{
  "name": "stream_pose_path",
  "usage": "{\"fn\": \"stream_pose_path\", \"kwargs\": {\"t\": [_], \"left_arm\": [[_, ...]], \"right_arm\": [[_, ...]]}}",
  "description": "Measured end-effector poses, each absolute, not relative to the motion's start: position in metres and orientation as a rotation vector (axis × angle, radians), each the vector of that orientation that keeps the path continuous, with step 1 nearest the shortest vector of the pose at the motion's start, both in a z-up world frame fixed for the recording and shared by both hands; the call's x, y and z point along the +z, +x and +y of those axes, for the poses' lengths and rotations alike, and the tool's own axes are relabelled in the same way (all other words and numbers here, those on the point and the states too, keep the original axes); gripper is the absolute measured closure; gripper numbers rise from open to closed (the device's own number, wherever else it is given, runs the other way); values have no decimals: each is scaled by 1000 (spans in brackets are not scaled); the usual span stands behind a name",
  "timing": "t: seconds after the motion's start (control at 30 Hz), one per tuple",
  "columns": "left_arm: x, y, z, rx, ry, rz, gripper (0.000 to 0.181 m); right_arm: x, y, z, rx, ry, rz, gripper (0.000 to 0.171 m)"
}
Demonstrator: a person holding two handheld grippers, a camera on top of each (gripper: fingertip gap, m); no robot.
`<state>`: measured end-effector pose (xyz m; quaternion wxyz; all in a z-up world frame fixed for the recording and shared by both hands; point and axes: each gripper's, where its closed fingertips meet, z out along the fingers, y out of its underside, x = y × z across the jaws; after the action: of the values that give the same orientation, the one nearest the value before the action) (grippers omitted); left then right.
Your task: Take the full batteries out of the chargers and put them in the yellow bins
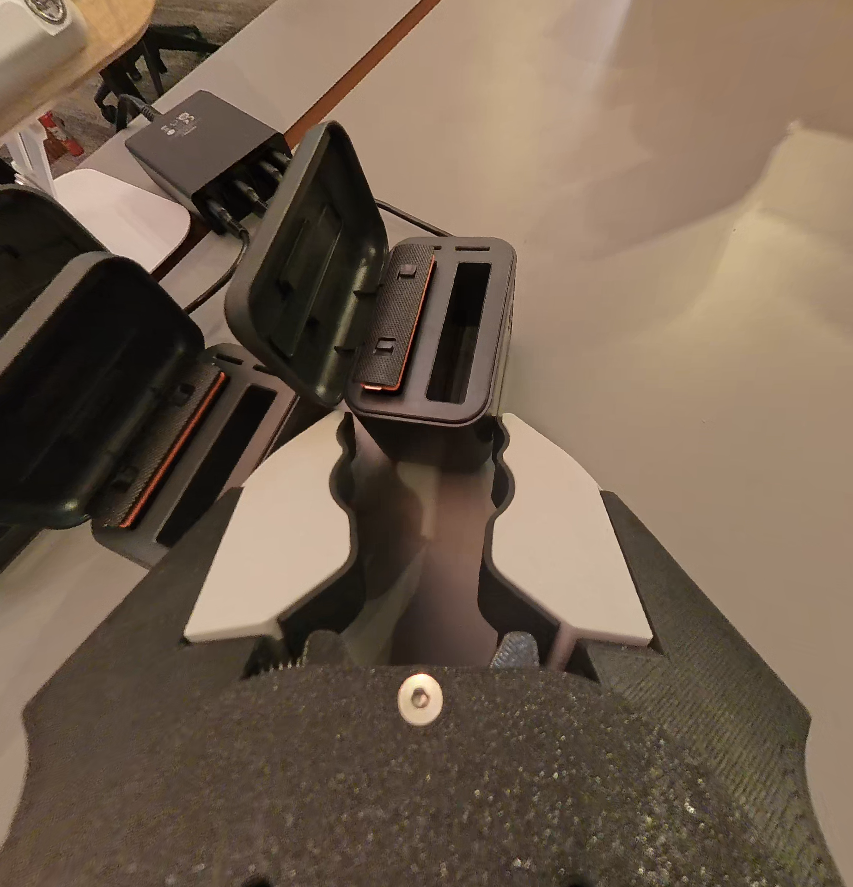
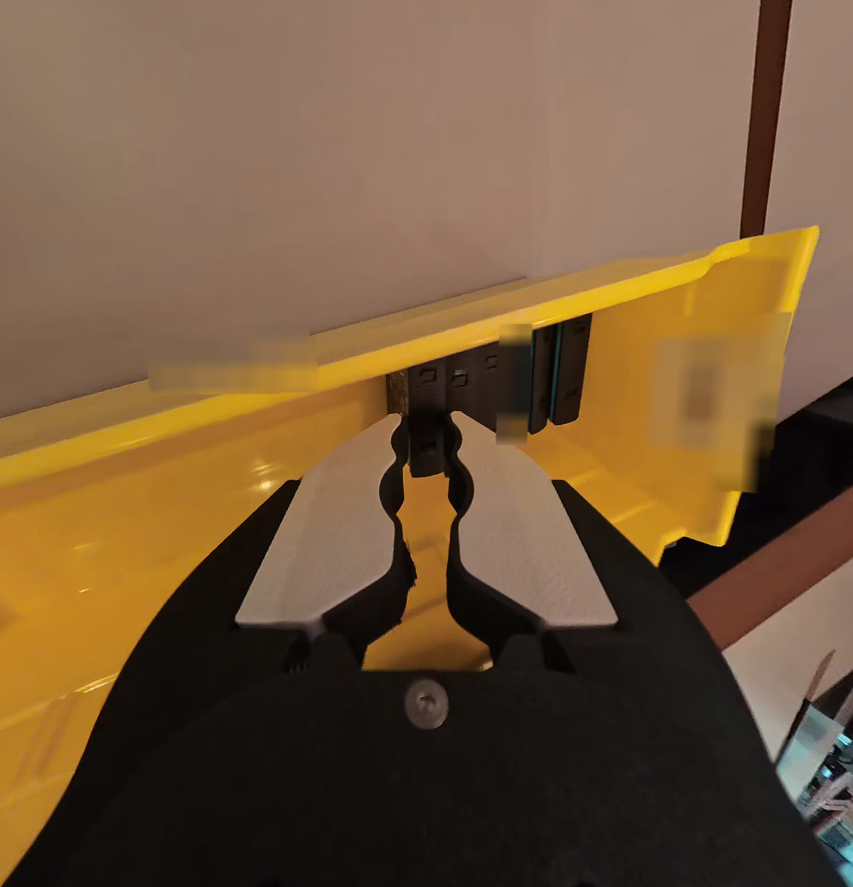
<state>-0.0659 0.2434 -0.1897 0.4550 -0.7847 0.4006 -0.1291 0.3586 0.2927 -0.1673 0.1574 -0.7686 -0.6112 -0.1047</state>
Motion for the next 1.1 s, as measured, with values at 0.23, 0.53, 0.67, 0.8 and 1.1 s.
{"fn": "stream_pose_path", "kwargs": {"t": [0.23, 0.53, 0.67, 0.8, 1.1], "left_arm": [[-190, -66, 244, -337, -1949, 983, 126], [-191, -65, 243, -324, -1960, 966, 128], [-191, -64, 242, -306, -1987, 928, 129], [-191, -61, 240, -287, -2007, 901, 130], [-191, -58, 236, -273, -2005, 887, 130]], "right_arm": [[-122, 354, 313, -447, -2138, -1695, 144], [-53, 121, 291, 100, -1929, -1473, 120], [-81, 28, 268, 371, -1981, -1204, 106], [-112, -25, 262, 541, -2007, -965, 100], [-157, -49, 261, 468, -2041, -758, 99]]}}
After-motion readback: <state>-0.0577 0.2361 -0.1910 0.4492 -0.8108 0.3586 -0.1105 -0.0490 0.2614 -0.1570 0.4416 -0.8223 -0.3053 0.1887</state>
